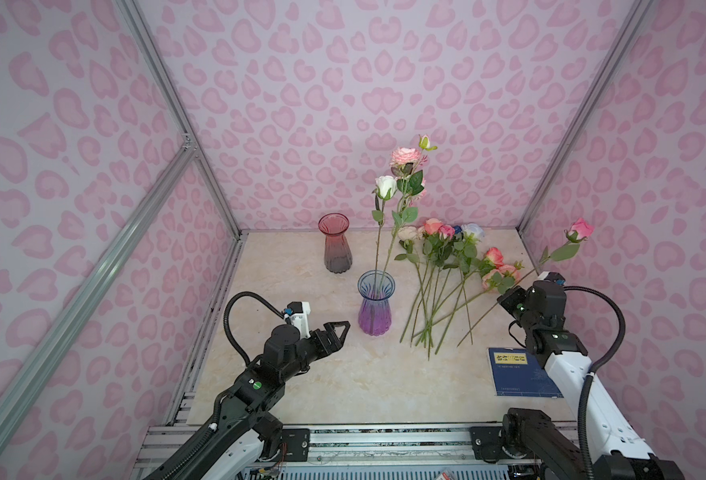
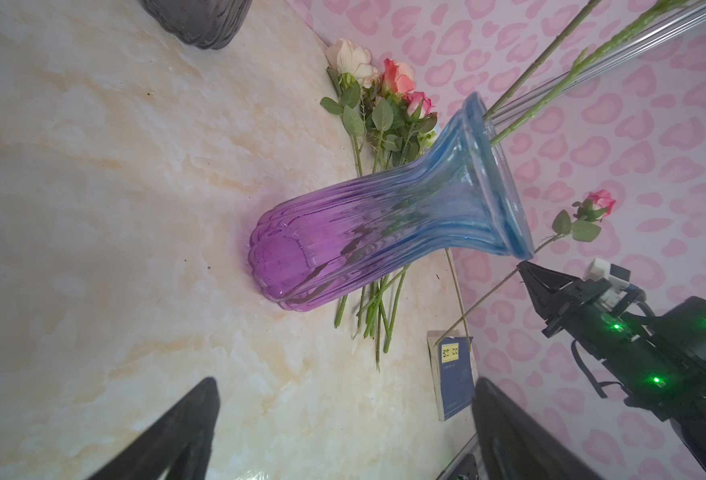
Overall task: Arrange the flowers into the vase
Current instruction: 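Lift the pink rose upright with the right gripper toward the vase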
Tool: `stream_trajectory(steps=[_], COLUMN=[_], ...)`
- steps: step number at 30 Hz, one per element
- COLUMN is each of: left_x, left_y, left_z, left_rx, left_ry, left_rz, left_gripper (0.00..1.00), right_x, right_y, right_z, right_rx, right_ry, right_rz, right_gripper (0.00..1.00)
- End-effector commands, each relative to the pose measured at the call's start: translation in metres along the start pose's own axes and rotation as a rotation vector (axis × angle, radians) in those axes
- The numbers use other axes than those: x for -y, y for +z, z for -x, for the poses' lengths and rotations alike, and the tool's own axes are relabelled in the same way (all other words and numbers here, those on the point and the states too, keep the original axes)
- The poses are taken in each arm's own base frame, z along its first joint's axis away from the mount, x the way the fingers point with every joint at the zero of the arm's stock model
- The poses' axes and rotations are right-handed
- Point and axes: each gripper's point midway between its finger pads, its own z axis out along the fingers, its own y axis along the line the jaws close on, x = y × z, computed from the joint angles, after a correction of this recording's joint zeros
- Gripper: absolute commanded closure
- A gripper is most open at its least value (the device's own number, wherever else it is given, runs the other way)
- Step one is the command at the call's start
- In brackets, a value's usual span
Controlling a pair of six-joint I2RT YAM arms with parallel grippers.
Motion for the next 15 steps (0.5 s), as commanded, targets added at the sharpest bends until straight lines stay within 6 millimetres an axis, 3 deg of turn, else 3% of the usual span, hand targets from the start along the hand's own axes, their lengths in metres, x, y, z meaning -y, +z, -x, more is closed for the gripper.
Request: stream_trajectory(steps=[1,7,15], left_x=[0.005,0.008,0.014], left_y=[-0.002,-0.007,-0.013], left_z=[0.007,0.012,0.018], left_rx=[0.022,0.039,0.054], left_ry=[0.010,0.029,0.039], left_rz=[-0.004,0.006,0.006], left_gripper=[0.04,0.04,0.04], right_x=[-0.017,-0.063,-0.134], right_y=[-0.013,-0.040,-0.070], right_z=[0.011,0.035,0.029], right_rx=[0.054,0.150,0.192], right_ry=[-0.116,-0.264,-0.362], right_rz=[-0.005,0.018,0.189], right_gripper=[1.00,1.00,1.00])
